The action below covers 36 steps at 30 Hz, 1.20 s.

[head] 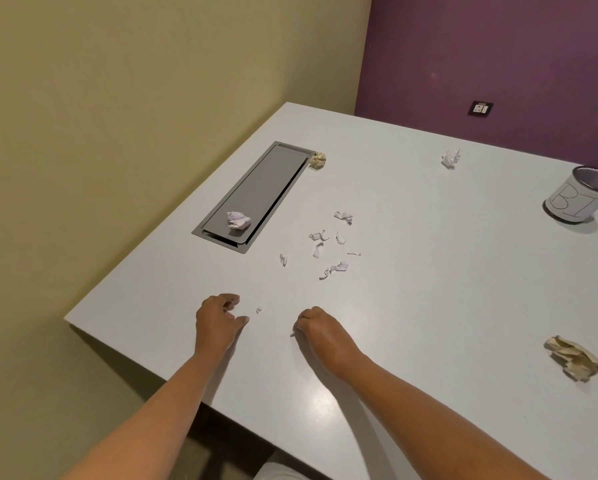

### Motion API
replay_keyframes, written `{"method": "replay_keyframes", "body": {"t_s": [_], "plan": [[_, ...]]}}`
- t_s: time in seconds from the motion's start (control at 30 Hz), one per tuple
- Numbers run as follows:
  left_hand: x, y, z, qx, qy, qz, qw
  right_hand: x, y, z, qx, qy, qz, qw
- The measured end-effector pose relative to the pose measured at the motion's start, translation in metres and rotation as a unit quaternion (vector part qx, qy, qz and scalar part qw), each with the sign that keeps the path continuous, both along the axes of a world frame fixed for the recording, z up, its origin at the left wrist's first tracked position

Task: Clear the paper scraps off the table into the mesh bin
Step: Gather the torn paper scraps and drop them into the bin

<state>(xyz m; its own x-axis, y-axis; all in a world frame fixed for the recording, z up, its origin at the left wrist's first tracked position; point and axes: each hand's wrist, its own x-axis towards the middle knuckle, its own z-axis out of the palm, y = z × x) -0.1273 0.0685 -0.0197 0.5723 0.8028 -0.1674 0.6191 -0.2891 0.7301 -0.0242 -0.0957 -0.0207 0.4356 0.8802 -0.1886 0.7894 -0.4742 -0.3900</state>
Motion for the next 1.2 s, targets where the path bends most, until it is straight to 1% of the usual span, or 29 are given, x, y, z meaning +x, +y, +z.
{"method": "replay_keyframes", "body": {"t_s": [0.13, 0.3, 0.47, 0.6, 0.73, 0.87, 1.03, 1.2], "plan": [[0.002, -0.004, -0.003, -0.012, -0.003, -0.025, 1.000, 0.004, -0.004, 0.003, 0.044, 0.037, -0.064, 0.996], [0.016, -0.020, -0.005, 0.015, -0.008, -0.051, 0.999, 0.013, -0.010, 0.001, 0.089, 0.065, -0.143, 0.984], [0.029, -0.041, -0.006, 0.049, 0.033, -0.102, 0.993, 0.019, -0.021, -0.001, 0.111, 0.078, -0.185, 0.973], [0.036, -0.056, -0.006, 0.038, 0.041, -0.170, 0.984, 0.020, -0.030, -0.001, 0.123, 0.082, -0.204, 0.968], [0.030, -0.050, -0.008, 0.043, 0.041, -0.120, 0.991, 0.019, -0.027, -0.003, 0.120, 0.093, -0.194, 0.969], [0.019, -0.039, -0.008, 0.058, 0.035, -0.077, 0.995, 0.013, -0.017, 0.002, 0.083, 0.086, -0.136, 0.983], [0.020, -0.035, -0.009, 0.062, 0.027, -0.062, 0.996, 0.009, 0.000, 0.011, 0.021, 0.047, -0.049, 0.997], [0.025, -0.035, -0.010, 0.063, 0.033, -0.059, 0.996, 0.014, 0.001, 0.004, -0.031, 0.011, -0.029, 0.999]]}}
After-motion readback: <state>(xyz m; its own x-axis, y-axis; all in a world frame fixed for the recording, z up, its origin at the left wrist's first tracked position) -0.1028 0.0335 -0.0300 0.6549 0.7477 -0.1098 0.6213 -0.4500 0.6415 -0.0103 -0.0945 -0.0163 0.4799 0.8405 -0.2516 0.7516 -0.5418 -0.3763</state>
